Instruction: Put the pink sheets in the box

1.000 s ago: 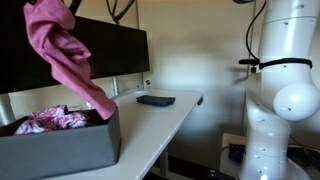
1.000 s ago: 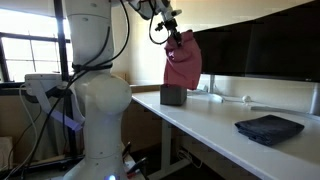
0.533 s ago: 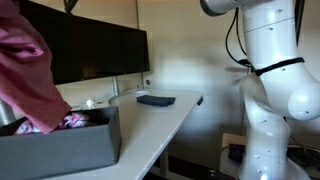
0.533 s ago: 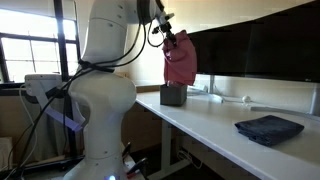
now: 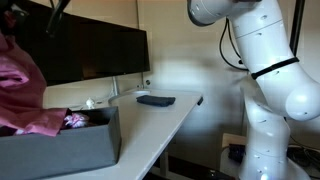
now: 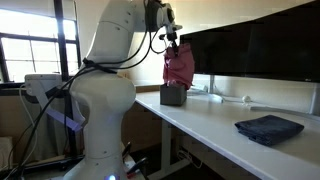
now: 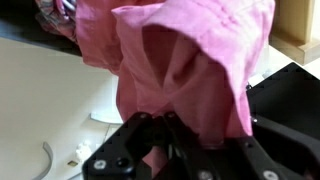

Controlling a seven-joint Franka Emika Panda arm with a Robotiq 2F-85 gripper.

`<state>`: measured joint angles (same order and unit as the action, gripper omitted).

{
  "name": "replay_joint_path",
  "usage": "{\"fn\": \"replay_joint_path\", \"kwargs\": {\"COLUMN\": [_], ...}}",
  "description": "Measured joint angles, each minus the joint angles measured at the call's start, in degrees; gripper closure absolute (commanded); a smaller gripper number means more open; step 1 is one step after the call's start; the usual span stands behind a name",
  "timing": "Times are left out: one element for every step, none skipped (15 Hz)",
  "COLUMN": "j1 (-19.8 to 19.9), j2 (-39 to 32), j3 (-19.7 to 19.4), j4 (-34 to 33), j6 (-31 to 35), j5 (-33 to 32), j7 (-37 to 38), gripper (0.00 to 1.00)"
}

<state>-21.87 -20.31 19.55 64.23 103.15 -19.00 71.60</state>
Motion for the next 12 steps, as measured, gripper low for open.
{"fn": "replay_joint_path", "kwargs": {"j1": [0.79, 1.51, 2.12, 2.66, 3.16, 3.66, 4.16, 4.63, 5.08, 5.48, 5.89, 5.91], "j2": [-0.15, -0.23, -0.25, -0.1, 0.21, 0.79, 1.6, 2.57, 3.7, 4.96, 6.36, 7.92], "j3": [0.12, 0.31, 0.53, 0.77, 1.05, 1.35, 1.59, 1.79, 1.92, 1.96, 1.96, 1.42], "j4": [0.74, 1.86, 3.3, 5.09, 7.22, 9.72, 12.54, 15.42, 18.35, 21.2, 24.1, 26.88], "j6": [0.91, 1.72, 2.68, 3.71, 4.82, 5.98, 7.16, 8.2, 9.22, 10.15, 11.01, 11.7], "j5": [3.04, 6.1, 8.89, 11.69, 14.46, 17.27, 20.0, 22.68, 25.31, 27.8, 30.18, 32.43], "j7": [0.0, 0.0, 0.0, 0.0, 0.0, 0.0, 0.0, 0.0, 0.0, 0.0, 0.0, 0.0], "gripper": [0.96, 0.96, 0.96, 0.96, 0.96, 0.96, 0.96, 0.96, 0.96, 0.96, 0.96, 0.96]}}
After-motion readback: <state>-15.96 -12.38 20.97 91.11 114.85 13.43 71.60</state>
